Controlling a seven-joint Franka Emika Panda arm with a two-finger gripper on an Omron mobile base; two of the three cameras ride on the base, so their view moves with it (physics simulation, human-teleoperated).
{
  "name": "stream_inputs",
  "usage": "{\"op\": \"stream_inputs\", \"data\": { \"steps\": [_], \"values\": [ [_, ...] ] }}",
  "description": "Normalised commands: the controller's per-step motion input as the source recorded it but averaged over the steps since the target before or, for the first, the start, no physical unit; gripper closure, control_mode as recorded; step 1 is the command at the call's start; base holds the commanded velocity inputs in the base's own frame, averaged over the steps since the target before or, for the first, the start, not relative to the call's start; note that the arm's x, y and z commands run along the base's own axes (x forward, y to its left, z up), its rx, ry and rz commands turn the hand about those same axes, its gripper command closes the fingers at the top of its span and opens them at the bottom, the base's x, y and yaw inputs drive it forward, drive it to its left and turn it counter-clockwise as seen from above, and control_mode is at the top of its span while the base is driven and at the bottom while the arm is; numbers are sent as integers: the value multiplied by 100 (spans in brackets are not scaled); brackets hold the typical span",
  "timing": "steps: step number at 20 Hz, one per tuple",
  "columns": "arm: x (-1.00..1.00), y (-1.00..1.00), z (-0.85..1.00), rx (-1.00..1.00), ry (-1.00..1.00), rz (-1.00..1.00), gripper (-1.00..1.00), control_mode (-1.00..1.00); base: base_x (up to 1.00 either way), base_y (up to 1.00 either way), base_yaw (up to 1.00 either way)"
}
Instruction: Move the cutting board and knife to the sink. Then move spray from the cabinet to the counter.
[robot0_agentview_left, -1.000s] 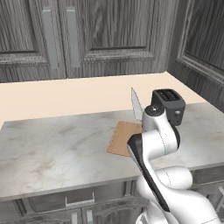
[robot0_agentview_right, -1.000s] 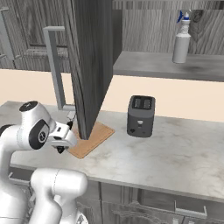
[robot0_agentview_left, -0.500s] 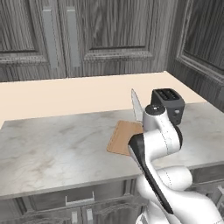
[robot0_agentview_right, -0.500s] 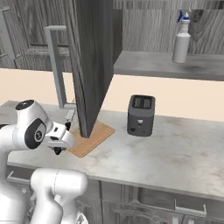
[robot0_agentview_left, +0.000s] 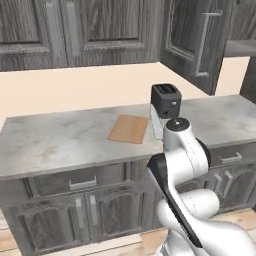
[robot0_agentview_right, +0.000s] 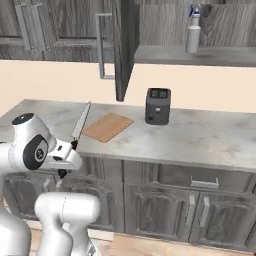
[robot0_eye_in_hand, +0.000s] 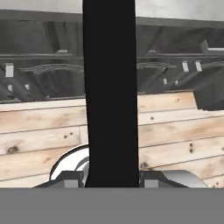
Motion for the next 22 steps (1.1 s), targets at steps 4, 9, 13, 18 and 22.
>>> {"op": "stream_inputs", "data": {
  "steps": [4, 9, 13, 18, 22],
  "values": [
    [0, 0, 0, 0, 0, 0, 100, 100, -75, 0, -48],
    [0, 0, 0, 0, 0, 0, 100, 100, -38, -6, -79],
    [0, 0, 0, 0, 0, 0, 100, 100, -21, -10, -89],
    [0, 0, 0, 0, 0, 0, 100, 100, -8, -11, -90],
    [0, 0, 0, 0, 0, 0, 100, 100, 0, -9, -90]
  ]
}}
